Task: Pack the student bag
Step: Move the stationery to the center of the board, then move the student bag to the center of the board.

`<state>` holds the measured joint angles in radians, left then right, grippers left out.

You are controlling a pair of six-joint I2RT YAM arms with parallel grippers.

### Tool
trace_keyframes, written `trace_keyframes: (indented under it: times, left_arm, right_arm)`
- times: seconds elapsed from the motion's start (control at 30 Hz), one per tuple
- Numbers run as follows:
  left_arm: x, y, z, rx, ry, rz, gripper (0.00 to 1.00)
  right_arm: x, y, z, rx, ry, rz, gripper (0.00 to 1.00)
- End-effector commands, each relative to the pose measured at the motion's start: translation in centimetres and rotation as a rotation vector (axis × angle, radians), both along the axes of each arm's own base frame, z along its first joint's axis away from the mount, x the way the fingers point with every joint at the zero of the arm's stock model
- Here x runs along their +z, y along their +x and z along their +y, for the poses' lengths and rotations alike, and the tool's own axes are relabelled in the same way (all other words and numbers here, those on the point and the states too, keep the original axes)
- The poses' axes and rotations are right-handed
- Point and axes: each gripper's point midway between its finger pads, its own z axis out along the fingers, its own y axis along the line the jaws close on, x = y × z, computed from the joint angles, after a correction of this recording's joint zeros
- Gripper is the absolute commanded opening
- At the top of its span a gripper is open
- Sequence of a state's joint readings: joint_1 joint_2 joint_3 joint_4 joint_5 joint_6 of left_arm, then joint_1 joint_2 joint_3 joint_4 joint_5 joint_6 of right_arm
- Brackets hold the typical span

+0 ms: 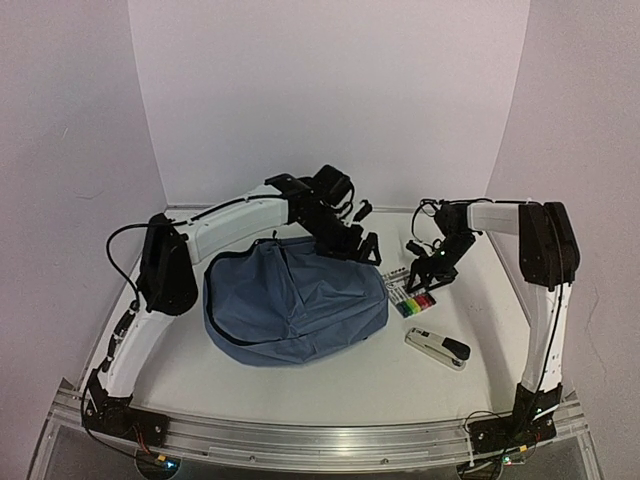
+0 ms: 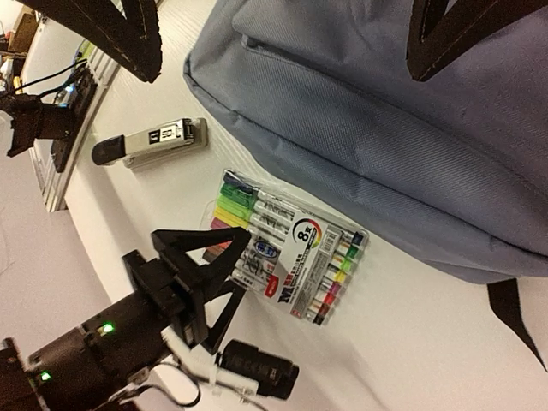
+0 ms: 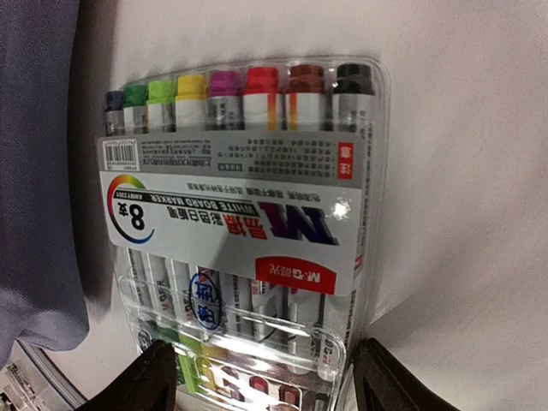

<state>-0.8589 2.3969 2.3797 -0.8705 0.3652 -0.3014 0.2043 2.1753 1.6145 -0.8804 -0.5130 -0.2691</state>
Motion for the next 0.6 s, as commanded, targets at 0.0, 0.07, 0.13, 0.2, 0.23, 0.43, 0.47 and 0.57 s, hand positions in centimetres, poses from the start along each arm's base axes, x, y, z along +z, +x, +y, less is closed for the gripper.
trace_keyframes:
  times: [0.0,0.07,0.13,0.2,0.23,0.43,0.47,0.57]
  left_arm:
    - [-1.7,-0.7,0.1,-0.008,0.066,0.024,1.00]
    - [-3.2,-0.5,1.0,0.022,0.127,0.024,1.00]
    - [-4.9,-0.7,2.7,0.054,0.215,0.029,1.00]
    - [-7.0,-1.3,5.0,0.079,0.311,0.054,1.00]
    - [-7.8,-1.7,6.1,0.090,0.353,0.065,1.00]
    - [-9.9,-2.9,14.4,0.214,0.487,0.169,0.97]
    - [-10.2,-3.1,15.9,0.228,0.511,0.176,0.97]
    - [-11.1,-3.4,20.5,0.272,0.575,0.209,0.96]
  right_arm:
    - [-0.7,-1.0,2.4,-0.009,0.095,0.085,0.67]
    - [-0.8,-1.6,3.5,0.006,0.108,0.101,0.66]
    - [-0.8,-2.3,4.7,0.027,0.120,0.115,0.66]
    - [-0.9,-3.1,5.9,0.044,0.137,0.132,0.65]
    - [-1.0,-3.4,6.5,0.053,0.146,0.140,0.64]
    - [-1.2,-5.0,10.4,0.096,0.179,0.160,0.63]
    - [-1.3,-5.1,10.8,0.093,0.178,0.161,0.63]
    - [-1.9,-5.0,11.2,0.067,0.171,0.161,0.63]
